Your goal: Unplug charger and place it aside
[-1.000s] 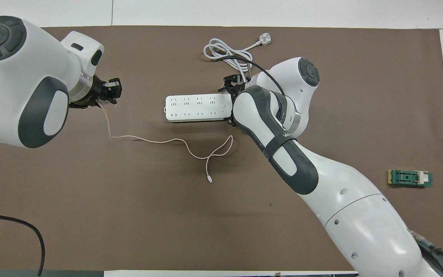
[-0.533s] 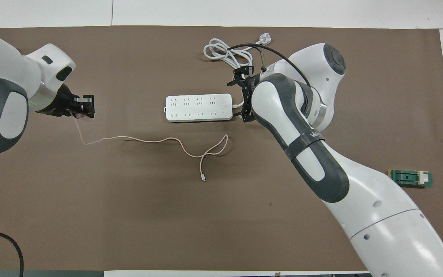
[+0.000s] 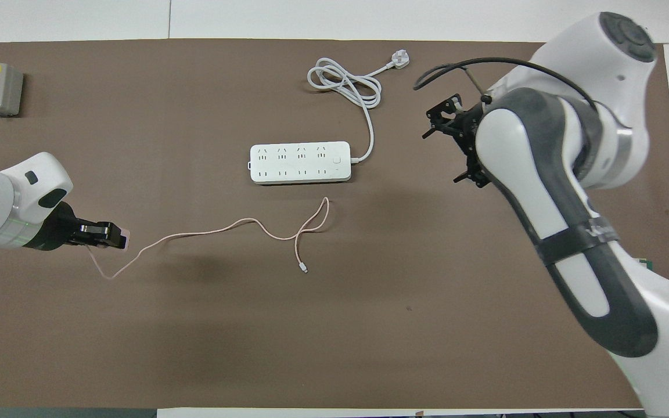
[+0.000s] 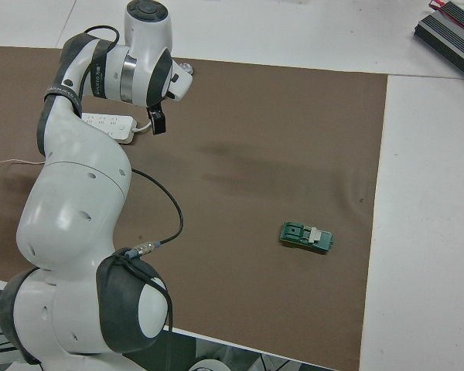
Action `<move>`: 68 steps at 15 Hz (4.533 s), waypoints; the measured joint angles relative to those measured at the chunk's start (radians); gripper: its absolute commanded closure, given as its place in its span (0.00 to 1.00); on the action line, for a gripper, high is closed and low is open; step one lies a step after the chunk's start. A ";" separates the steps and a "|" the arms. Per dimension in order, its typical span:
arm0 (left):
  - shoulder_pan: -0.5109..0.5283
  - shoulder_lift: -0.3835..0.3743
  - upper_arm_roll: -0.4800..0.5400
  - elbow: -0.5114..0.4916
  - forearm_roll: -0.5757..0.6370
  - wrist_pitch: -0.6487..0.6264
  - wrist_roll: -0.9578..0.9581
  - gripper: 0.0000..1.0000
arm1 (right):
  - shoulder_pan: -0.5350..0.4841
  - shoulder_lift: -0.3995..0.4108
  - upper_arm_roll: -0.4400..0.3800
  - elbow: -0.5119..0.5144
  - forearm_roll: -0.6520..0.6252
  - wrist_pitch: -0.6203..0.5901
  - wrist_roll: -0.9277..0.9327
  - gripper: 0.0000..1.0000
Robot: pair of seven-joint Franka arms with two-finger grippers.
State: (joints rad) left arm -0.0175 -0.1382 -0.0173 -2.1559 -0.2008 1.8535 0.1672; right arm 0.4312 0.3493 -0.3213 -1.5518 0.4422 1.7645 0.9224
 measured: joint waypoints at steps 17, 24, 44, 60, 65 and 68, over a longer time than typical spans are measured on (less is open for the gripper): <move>0.115 -0.027 0.005 -0.308 -0.010 0.381 0.221 1.00 | -0.174 -0.264 0.033 -0.035 -0.367 -0.191 -0.834 0.00; 0.115 -0.011 0.005 -0.308 -0.010 0.405 0.221 1.00 | -0.269 -0.266 0.082 -0.034 -0.370 -0.234 -0.834 0.00; 0.157 0.025 0.006 -0.305 -0.010 0.427 0.223 0.00 | -0.268 -0.370 0.084 -0.178 -0.400 -0.138 -0.845 0.00; 0.166 0.001 -0.015 0.049 0.074 0.055 -0.019 0.00 | -0.337 -0.369 0.111 -0.173 -0.468 -0.133 -0.932 0.00; 0.164 -0.004 -0.028 0.188 0.150 -0.093 -0.108 0.00 | -0.338 -0.367 0.089 -0.155 -0.463 -0.145 -0.943 0.00; 0.154 0.000 -0.034 0.245 0.170 -0.157 -0.141 0.00 | -0.338 -0.367 0.091 -0.154 -0.453 -0.152 -0.945 0.00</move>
State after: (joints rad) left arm 0.1368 -0.1384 -0.0510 -1.9112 -0.0311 1.6966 0.0260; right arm 0.0930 -0.0177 -0.2306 -1.7060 -0.0106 1.6128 -0.0223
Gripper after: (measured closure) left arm 0.000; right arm 0.000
